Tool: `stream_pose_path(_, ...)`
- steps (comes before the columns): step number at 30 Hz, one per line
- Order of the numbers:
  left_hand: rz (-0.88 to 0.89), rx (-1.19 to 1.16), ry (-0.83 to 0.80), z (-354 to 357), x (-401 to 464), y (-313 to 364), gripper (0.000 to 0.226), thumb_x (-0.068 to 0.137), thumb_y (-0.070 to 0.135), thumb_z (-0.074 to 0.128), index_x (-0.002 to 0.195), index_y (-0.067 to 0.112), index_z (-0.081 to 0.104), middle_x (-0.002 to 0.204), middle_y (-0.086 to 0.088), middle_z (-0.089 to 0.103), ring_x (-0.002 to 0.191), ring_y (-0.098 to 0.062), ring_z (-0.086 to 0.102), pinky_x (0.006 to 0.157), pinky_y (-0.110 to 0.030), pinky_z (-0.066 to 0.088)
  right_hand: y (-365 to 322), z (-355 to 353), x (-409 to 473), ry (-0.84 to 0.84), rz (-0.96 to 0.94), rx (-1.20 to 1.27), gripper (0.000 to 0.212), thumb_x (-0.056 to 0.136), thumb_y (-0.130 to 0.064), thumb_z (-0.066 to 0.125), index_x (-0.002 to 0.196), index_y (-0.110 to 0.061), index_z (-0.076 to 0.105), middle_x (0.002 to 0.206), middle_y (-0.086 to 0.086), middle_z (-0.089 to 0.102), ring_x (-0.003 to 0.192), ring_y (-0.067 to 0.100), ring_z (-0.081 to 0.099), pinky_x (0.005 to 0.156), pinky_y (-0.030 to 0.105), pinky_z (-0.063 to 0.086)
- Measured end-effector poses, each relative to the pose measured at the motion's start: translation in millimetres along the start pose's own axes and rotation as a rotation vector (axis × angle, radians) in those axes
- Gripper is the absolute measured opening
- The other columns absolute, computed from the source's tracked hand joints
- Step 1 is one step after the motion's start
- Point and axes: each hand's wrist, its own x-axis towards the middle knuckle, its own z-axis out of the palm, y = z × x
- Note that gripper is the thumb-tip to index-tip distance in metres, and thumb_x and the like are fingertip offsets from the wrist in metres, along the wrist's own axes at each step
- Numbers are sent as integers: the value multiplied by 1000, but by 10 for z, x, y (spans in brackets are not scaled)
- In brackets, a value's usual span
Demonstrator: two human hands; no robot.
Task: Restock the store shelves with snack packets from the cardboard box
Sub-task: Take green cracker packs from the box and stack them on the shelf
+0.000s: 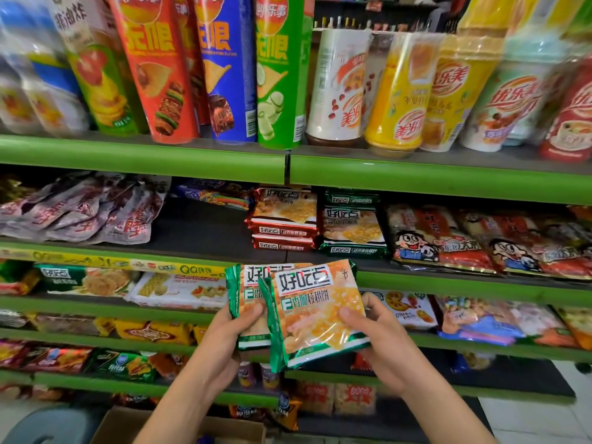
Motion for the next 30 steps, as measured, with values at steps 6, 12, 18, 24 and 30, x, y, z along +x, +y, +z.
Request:
stream_pose_path(6, 40, -8, 40, -207, -57, 123, 74, 65, 35, 87, 129, 9, 61, 120, -17, 72, 107, -35, 71, 75, -39, 62, 38, -336, -3, 139, -112, 73, 59, 67, -27, 81, 121, -30, 56, 107, 6, 76, 97, 31, 73, 91, 55, 54)
stream_pose_path(12, 61, -82, 56, -351, -86, 186, 77, 63, 41, 93, 129, 12, 63, 124, -17, 70, 110, -36, 70, 77, -39, 61, 54, -481, -33, 294, -246, -21, 56, 60, -63, 81, 111, -59, 57, 126, 5, 66, 110, 28, 68, 102, 58, 48)
stream_pose_path(18, 49, -58, 58, -244, -124, 134, 68, 70, 37, 85, 128, 10, 61, 120, -17, 72, 106, -34, 72, 75, -37, 62, 132, -457, -20, 298, -259, 39, 52, 65, -54, 79, 113, -54, 59, 126, 5, 67, 110, 25, 69, 97, 52, 52)
stream_pose_path(24, 41, -80, 59, -149, -171, 111, 51, 79, 27, 73, 125, 8, 62, 115, -16, 74, 98, -30, 74, 70, -34, 62, 162, -457, -16, 266, -254, 72, 64, 59, -56, 84, 116, -47, 58, 111, 1, 74, 95, 19, 74, 69, 32, 59)
stream_pose_path(30, 45, -86, 49, -138, -194, 108, 69, 68, 36, 84, 127, 11, 61, 118, -15, 73, 103, -31, 73, 72, -35, 62, 190, -493, -6, 261, -261, 86, 44, 75, -41, 73, 116, -46, 58, 108, -2, 75, 94, 18, 74, 68, 31, 58)
